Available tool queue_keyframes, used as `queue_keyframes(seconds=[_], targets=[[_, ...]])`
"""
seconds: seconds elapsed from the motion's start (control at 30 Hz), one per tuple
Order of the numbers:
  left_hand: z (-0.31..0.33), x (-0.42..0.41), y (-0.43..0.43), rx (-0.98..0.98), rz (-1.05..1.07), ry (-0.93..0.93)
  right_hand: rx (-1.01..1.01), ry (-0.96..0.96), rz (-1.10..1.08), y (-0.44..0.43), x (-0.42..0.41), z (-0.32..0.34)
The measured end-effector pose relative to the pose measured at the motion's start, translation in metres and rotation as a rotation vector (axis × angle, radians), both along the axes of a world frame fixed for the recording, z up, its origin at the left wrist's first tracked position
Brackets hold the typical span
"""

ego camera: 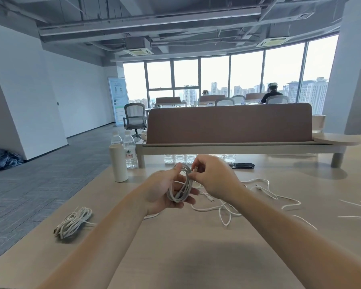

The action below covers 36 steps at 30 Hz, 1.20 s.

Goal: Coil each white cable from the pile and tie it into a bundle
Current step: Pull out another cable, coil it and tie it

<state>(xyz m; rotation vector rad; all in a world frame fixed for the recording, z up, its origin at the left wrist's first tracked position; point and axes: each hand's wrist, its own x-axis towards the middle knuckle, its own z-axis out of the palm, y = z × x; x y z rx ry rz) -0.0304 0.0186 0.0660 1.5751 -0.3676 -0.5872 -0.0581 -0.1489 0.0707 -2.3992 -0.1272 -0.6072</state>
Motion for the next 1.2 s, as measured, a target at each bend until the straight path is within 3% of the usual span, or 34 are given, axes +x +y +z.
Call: queue_keyframes(seconds=[0.17,0.43,0.53,0.6,0.73,0.87,1.2], targets=[[-0.004,0.001,-0.004,0.027,0.008,-0.036,-0.09,-0.051,0.011,0.005,-0.002,-0.006],[-0.011,0.002,-0.017,0.073,0.2,-0.18,0.101,0.034,0.059,0.004,0.004,-0.009],[-0.011,0.004,-0.018,0.082,0.223,-0.19,0.279,0.065,0.11,0.003,0.005,-0.009],[-0.012,0.005,-0.018,0.082,0.213,-0.172,0.311,0.077,0.094,0.001,0.004,-0.008],[-0.015,0.007,-0.016,0.074,0.186,-0.147,0.154,0.108,0.059,-0.002,0.0,-0.004],[-0.014,0.006,-0.017,0.038,0.133,-0.113,0.286,0.204,0.108,0.001,0.002,-0.006],[-0.014,0.01,-0.012,-0.031,0.007,-0.035,0.31,0.179,0.124,-0.001,0.001,-0.009]])
